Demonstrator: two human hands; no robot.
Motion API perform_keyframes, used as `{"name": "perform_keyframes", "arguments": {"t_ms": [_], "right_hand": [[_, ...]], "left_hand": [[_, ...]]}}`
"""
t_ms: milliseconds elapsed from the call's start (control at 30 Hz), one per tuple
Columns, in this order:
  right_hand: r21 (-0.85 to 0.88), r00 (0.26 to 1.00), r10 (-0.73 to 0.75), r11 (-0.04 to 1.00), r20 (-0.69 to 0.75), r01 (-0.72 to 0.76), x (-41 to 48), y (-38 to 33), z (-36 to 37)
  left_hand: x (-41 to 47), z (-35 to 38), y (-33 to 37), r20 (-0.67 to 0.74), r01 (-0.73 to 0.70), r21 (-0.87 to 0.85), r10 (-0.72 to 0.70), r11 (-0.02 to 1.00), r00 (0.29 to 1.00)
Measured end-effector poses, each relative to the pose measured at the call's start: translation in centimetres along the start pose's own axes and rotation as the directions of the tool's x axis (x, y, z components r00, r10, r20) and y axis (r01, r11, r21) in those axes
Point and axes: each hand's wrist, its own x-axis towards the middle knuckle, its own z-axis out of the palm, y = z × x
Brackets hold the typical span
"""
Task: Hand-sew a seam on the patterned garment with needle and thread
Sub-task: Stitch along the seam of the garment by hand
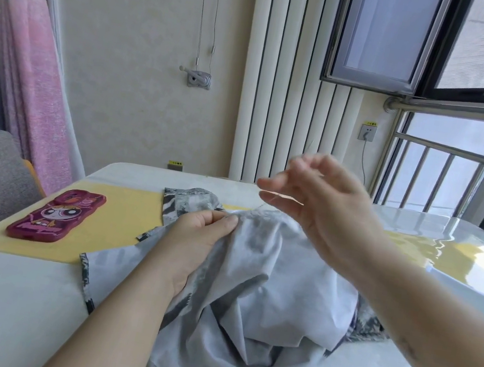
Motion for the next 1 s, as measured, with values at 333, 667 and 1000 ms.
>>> {"name": "perform_keyframes", "arguments": {"t_ms": [333, 667, 1000], "right_hand": [[-0.824, 0.986, 0.164, 0.562, 0.025, -0.073, -1.4, 0.0, -0.3], [-0.573, 0.997, -0.075, 0.816, 0.012, 0.068, -0.6, 1.6, 0.6], [-0.458, 0.528, 0.71, 0.704, 0.467, -0.543, -1.6, -0.7, -1.1]], "left_hand": [[-0.2, 0.1, -0.1, 0.031, -0.08, -0.001, 0.08, 0.997, 0.996], [0.1, -0.2, 0.0, 0.045, -0.11, 0.097, 0.106, 0.989, 0.993], [0.3, -0.5, -0.4, -0.042, -0.084, 0.171, 0.093, 0.982, 0.995]]}}
